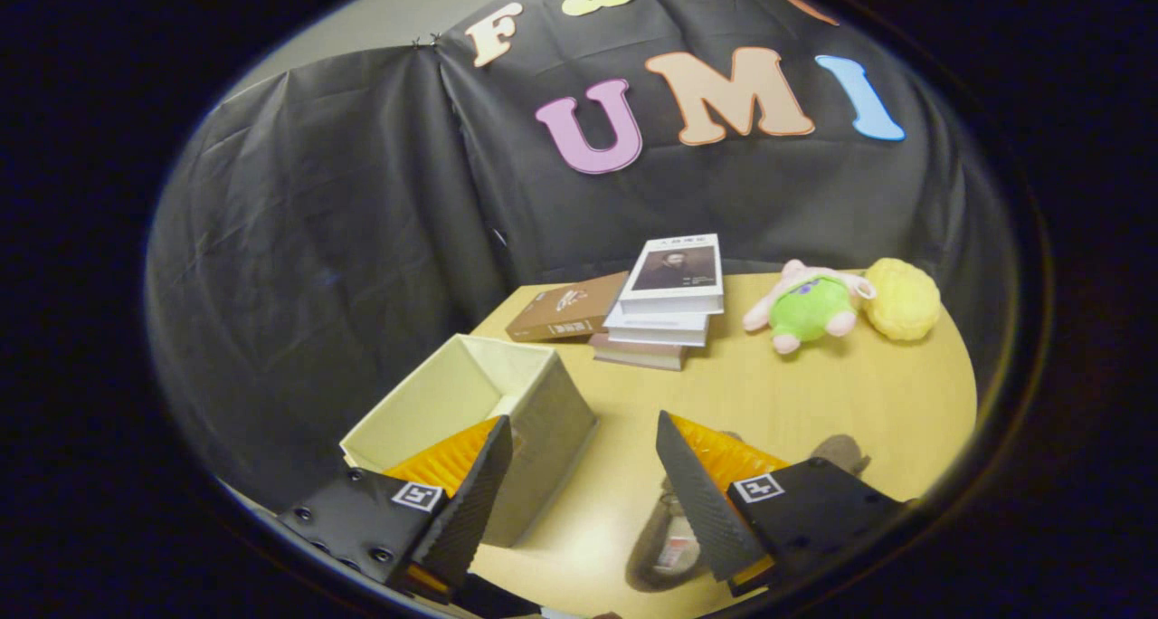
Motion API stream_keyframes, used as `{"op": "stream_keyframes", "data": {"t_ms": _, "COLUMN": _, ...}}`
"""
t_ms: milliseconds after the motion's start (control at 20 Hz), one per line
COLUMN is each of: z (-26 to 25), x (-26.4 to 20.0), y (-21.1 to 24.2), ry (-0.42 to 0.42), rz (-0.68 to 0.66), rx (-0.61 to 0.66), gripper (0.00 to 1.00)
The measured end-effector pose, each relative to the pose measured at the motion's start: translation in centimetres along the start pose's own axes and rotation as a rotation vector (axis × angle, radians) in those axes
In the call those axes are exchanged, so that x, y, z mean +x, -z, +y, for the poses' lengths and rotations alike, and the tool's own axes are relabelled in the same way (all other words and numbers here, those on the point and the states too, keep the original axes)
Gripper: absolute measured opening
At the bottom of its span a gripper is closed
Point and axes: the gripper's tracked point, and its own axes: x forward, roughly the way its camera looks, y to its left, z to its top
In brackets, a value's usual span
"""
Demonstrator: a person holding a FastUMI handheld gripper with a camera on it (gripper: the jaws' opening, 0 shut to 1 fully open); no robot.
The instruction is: Open the storage box then place both shoes into the box .Put the left shoe in first, then the right shoe, with the right side of both shoes facing outward in a uniform manner.
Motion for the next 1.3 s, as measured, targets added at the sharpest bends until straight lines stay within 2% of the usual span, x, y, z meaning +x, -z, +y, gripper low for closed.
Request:
{"op": "stream_keyframes", "data": {"t_ms": 400, "z": -7.0, "x": -0.8, "y": 5.4, "ry": 0.077, "rz": 0.127, "rx": 0.034, "gripper": 1.0}}
{"op": "stream_keyframes", "data": {"t_ms": 950, "z": -10.7, "x": 1.6, "y": 13.2, "ry": 0.081, "rz": 0.333, "rx": 0.058, "gripper": 1.0}}
{"op": "stream_keyframes", "data": {"t_ms": 1300, "z": -11.3, "x": 3.3, "y": 15.7, "ry": 0.09, "rz": 0.426, "rx": 0.049, "gripper": 0.71}}
